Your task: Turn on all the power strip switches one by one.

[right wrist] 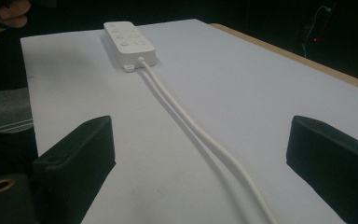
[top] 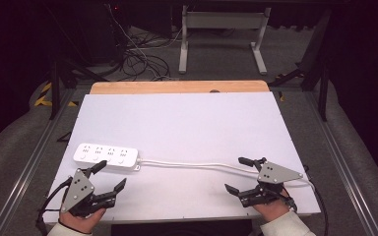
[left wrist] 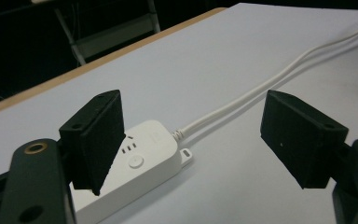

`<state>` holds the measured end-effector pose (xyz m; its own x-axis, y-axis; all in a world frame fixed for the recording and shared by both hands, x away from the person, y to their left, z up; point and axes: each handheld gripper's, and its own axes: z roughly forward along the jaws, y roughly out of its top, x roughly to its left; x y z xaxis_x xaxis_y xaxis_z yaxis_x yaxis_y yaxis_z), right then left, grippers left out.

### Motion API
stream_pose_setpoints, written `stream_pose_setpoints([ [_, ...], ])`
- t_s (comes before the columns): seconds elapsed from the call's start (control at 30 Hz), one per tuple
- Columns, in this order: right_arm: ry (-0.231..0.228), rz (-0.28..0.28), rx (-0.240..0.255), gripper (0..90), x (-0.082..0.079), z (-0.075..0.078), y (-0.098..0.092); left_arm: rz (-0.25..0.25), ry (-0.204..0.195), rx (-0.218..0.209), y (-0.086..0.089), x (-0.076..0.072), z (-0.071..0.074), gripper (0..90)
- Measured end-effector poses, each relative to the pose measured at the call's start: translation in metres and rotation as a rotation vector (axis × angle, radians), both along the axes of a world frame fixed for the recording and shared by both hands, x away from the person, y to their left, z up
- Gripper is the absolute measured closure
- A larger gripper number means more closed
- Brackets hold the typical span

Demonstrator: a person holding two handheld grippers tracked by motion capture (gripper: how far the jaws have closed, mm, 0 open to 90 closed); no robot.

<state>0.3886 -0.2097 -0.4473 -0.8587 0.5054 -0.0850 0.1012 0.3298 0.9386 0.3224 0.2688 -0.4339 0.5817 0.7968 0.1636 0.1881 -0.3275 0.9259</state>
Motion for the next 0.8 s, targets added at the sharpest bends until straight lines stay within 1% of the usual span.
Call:
stream_pose_setpoints([
  [0.03,0.0,0.0,0.0,8.2,0.0,0.0,0.0,0.007,0.01,-0.014,0.0,-0.001,0.001,22.2],
  [0.07,0.0,-0.001,0.001,8.2,0.0,0.0,0.0,0.014,0.009,-0.013,0.0,-0.001,0.001,22.3],
  [0.17,0.002,-0.001,0.0,8.2,-0.001,0.0,0.0,0.012,0.016,-0.014,-0.001,-0.001,0.001,24.9],
  [0.2,0.003,0.001,0.0,8.2,0.0,0.0,0.0,0.008,0.02,-0.003,0.0,-0.001,0.001,26.7],
  [0.27,-0.001,0.004,0.0,8.3,0.0,-0.001,0.001,-0.022,0.031,-0.009,0.001,0.0,0.004,30.1],
  [0.3,-0.001,0.005,-0.001,8.4,0.0,-0.001,0.001,-0.022,0.031,-0.009,0.001,0.0,0.004,31.2],
  [0.33,0.0,0.006,-0.001,8.4,0.0,-0.001,0.001,-0.028,0.033,0.004,0.001,0.001,0.006,32.4],
  [0.37,0.0,0.006,-0.003,8.4,0.0,-0.001,0.001,-0.028,0.033,0.004,0.001,0.001,0.006,34.2],
  [0.4,0.001,0.006,-0.004,8.4,0.0,-0.001,0.002,-0.048,0.045,0.006,0.002,0.001,0.009,36.7],
  [0.43,0.0,0.007,-0.004,8.4,0.0,-0.001,0.002,-0.048,0.045,0.006,0.002,0.001,0.009,38.5],
  [0.47,-0.001,0.007,-0.004,8.4,0.0,-0.001,0.002,-0.058,0.049,0.019,0.002,0.0,0.012,39.2],
  [0.5,-0.001,0.007,-0.004,8.4,0.0,-0.001,0.002,-0.058,0.049,0.019,0.002,0.0,0.012,39.1],
  [0.53,0.0,0.008,-0.005,8.4,0.0,-0.001,0.002,-0.059,0.044,0.028,0.001,0.0,0.014,40.6],
  [0.57,0.0,0.008,-0.005,8.4,0.0,-0.001,0.002,-0.063,0.049,0.039,0.001,0.0,0.015,42.4],
  [0.6,0.0,0.009,-0.006,8.4,0.0,-0.001,0.002,-0.089,0.085,0.052,0.001,0.003,0.017,44.9],
  [0.67,-0.001,0.009,-0.008,8.4,0.0,-0.001,0.002,-0.117,0.134,0.043,0.002,0.008,0.018,43.6],
  [0.73,0.0,0.01,-0.009,8.4,0.0,-0.001,0.002,-0.116,0.142,0.042,0.002,0.009,0.019,42.4],
  [0.77,0.0,0.011,-0.009,8.4,0.0,-0.001,0.002,-0.103,0.133,0.055,0.002,0.009,0.021,42.1],
  [0.8,0.0,0.01,-0.008,8.4,0.0,-0.001,0.002,-0.103,0.133,0.055,0.002,0.009,0.021,41.5],
])
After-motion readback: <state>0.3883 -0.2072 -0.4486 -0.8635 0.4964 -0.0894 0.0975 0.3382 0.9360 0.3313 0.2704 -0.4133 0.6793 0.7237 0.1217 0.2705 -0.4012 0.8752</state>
